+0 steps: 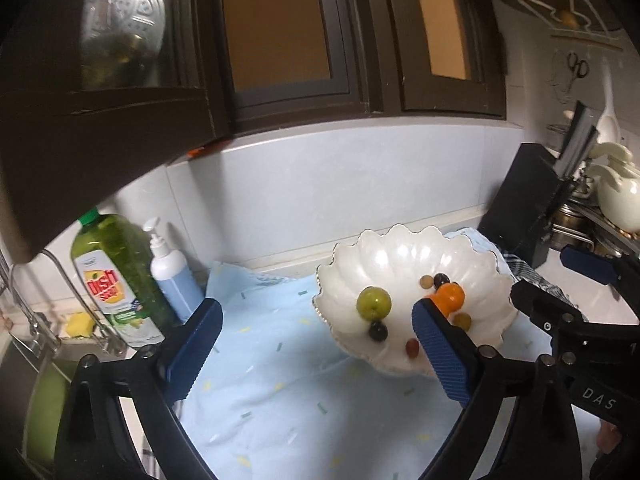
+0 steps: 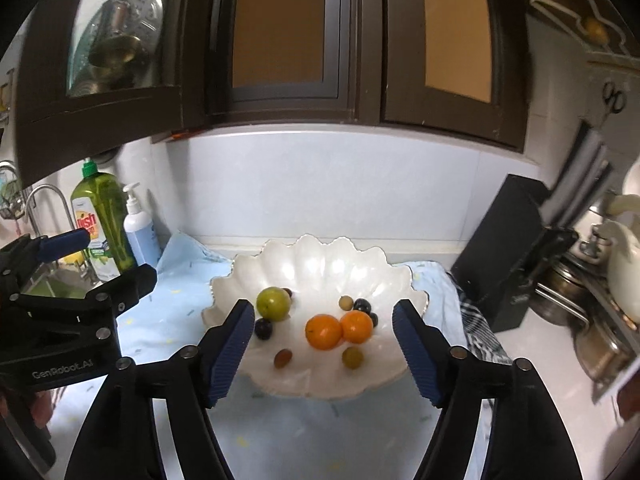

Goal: Organize fruits

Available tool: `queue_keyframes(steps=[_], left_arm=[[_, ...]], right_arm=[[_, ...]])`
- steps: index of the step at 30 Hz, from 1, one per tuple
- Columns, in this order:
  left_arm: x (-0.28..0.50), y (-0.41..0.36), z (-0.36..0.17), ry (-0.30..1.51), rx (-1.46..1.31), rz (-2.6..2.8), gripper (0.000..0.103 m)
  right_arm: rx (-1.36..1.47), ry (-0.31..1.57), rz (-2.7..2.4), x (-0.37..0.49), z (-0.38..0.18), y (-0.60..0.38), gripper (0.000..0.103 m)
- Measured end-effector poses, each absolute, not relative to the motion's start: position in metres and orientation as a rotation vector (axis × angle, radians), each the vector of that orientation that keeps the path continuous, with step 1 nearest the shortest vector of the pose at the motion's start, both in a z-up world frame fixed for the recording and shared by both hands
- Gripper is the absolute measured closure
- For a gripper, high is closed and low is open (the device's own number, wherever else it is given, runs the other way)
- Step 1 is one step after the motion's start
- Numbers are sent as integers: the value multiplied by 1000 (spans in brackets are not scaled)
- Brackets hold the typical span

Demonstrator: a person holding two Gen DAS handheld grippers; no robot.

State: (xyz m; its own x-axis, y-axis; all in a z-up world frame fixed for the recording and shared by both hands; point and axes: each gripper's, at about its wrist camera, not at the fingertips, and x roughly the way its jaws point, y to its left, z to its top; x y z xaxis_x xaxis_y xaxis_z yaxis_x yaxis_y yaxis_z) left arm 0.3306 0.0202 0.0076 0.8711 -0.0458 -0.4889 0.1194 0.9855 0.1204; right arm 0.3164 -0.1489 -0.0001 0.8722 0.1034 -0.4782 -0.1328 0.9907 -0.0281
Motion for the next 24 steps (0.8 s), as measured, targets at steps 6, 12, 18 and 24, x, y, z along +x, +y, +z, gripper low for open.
queue_keyframes(steps=[6,12,18,24], left_arm=[[289,30,15,442,175,-104,3],[254,33,21,428,168,-135,0],[219,24,28,415,155,-142,0],[175,14,29,405,119,-141,0]], right_arm=[[-42,467,80,275,6,-138,27],[-34,444,60,239,15,-139,25],[-65,413,40,201,24,-146,23],[-73,411,65,161,28,-160,22]])
